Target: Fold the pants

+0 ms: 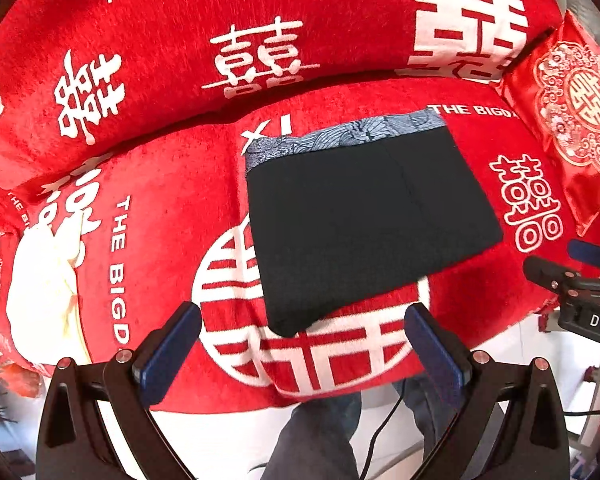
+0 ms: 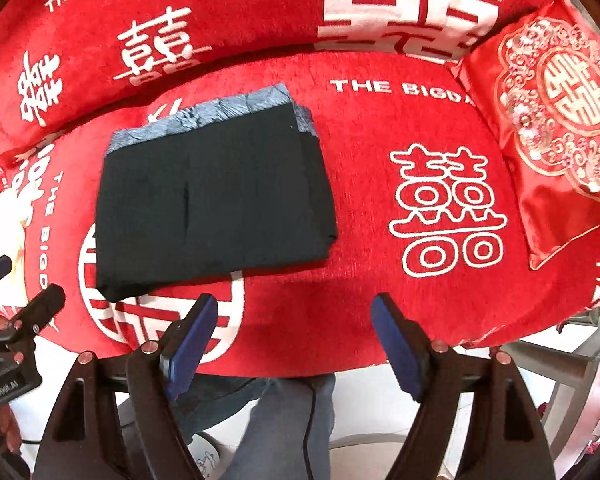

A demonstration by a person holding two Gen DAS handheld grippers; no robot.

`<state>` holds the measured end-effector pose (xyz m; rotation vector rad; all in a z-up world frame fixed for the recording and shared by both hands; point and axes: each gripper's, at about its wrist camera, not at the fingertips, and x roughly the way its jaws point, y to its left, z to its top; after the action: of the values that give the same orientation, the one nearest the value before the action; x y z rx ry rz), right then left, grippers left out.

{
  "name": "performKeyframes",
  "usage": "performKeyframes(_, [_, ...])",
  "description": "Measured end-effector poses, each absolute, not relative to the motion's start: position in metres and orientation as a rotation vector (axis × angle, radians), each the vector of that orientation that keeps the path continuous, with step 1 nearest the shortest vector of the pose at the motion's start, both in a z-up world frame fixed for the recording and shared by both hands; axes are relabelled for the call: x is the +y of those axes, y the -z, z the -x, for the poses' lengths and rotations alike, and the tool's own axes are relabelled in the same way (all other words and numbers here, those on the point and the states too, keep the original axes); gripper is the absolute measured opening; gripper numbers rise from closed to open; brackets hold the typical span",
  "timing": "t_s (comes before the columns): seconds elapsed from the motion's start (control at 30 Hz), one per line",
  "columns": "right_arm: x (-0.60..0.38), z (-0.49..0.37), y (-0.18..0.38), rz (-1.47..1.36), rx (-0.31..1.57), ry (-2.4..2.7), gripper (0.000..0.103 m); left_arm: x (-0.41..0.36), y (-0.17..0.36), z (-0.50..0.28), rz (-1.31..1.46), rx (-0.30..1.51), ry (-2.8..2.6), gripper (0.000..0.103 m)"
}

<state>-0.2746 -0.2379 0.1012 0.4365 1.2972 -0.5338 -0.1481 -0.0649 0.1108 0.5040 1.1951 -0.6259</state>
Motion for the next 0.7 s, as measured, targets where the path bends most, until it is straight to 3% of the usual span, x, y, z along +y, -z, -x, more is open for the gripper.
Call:
performKeyframes(0.3, [-0.219, 0.274, -0.143, -0.395, 1.274, 0.534, 0.082, -0.059, -0.143, 0.162, -0.53, 1.167, 0.624, 0.102])
performKeyframes(0.7, [-0.218, 0.263, -0.147, -0.361, 1.315, 0.481, 0.082, -0.054, -0.18, 0.155, -0.458, 1.142, 0.54, 0.102])
